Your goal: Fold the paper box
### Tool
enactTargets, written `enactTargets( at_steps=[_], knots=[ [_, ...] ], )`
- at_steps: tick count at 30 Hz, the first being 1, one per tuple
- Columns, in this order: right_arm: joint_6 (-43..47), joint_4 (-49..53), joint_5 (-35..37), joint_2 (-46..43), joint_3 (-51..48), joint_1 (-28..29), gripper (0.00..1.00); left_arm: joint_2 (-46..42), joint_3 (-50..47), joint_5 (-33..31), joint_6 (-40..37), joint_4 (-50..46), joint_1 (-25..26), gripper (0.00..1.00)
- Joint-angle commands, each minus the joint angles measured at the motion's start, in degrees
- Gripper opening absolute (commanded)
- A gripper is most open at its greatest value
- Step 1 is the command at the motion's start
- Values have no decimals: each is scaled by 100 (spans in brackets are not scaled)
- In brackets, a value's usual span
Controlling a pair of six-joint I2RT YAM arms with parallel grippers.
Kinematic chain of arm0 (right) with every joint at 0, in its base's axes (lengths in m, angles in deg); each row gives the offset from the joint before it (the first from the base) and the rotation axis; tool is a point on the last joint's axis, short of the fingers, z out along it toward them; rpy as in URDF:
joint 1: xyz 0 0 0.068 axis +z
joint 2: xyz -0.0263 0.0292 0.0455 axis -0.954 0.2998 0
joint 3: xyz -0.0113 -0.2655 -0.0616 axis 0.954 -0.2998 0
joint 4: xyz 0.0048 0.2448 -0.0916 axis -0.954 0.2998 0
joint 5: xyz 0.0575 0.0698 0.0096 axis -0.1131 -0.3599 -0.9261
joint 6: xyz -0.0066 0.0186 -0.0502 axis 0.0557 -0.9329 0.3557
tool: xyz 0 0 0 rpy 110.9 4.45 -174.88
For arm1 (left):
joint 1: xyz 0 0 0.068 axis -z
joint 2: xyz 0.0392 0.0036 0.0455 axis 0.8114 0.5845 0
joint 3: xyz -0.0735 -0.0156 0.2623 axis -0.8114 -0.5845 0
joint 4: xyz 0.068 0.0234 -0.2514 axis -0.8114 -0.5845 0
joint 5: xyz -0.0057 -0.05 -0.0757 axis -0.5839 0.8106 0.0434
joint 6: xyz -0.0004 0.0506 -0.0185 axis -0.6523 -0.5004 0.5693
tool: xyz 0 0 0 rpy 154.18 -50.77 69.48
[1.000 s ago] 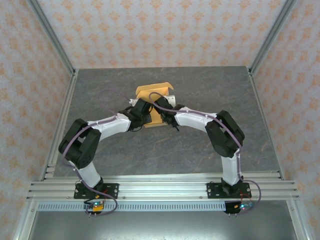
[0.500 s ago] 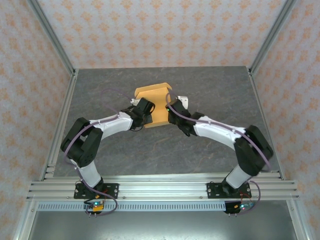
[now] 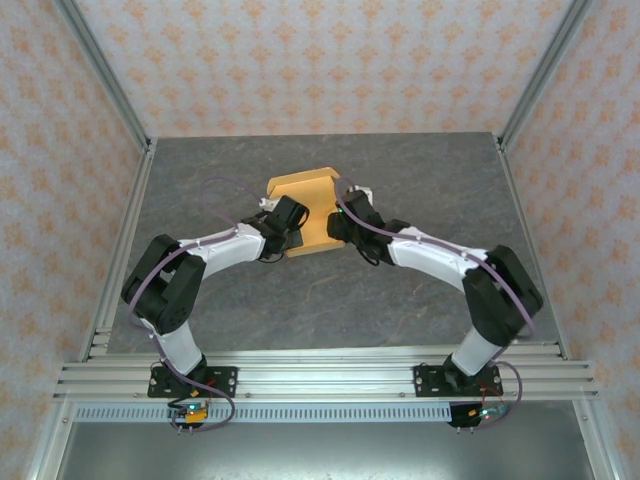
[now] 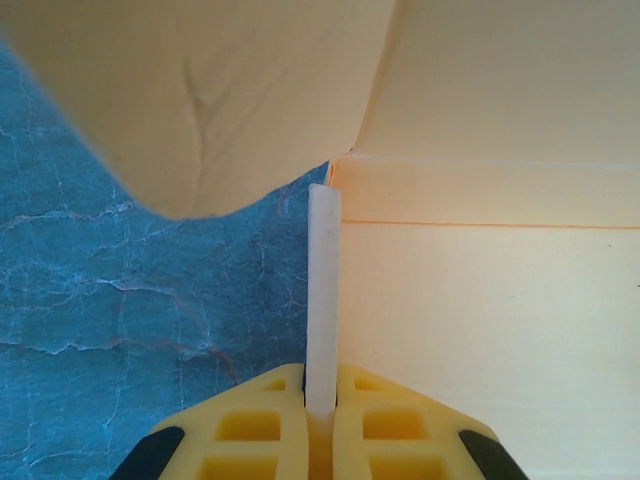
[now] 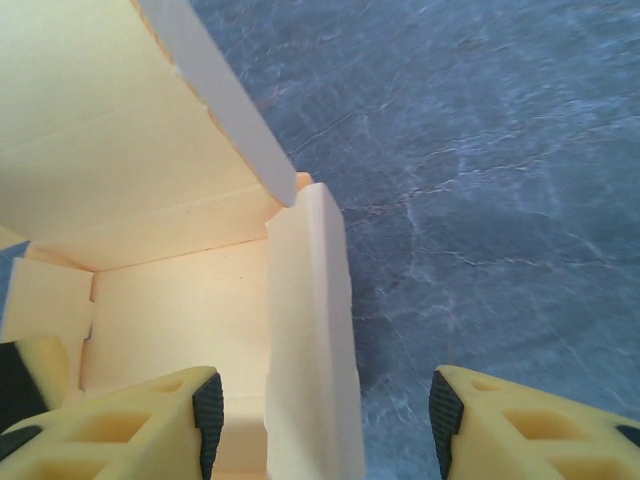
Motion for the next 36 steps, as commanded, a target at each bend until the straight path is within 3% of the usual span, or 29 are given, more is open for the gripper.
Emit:
enactTargets(
  at_steps=[1, 10, 24, 27, 31, 33, 36],
  knots=[
    [390, -215, 86, 290, 248, -10, 58, -120, 84, 34, 191, -145, -6, 0],
    [579, -189, 562, 905, 646, -154, 48, -245, -7, 268, 357, -159, 2, 0],
    [388, 164, 232, 1401, 608, -227, 42, -154, -32, 127, 444, -65, 22, 0],
    [397, 375, 373, 1418, 606, -222, 29, -146, -4, 56, 440, -122, 35, 0],
    [409, 609, 1102, 1465, 604, -165, 16, -103, 2, -28, 422, -125, 48, 0],
    [304, 607, 1812, 1449, 486, -101, 7, -87, 72, -17, 442, -207, 42, 0],
    [299, 679, 2450, 1459, 475, -26, 8, -94, 58, 23, 471, -180, 54, 0]
  ],
)
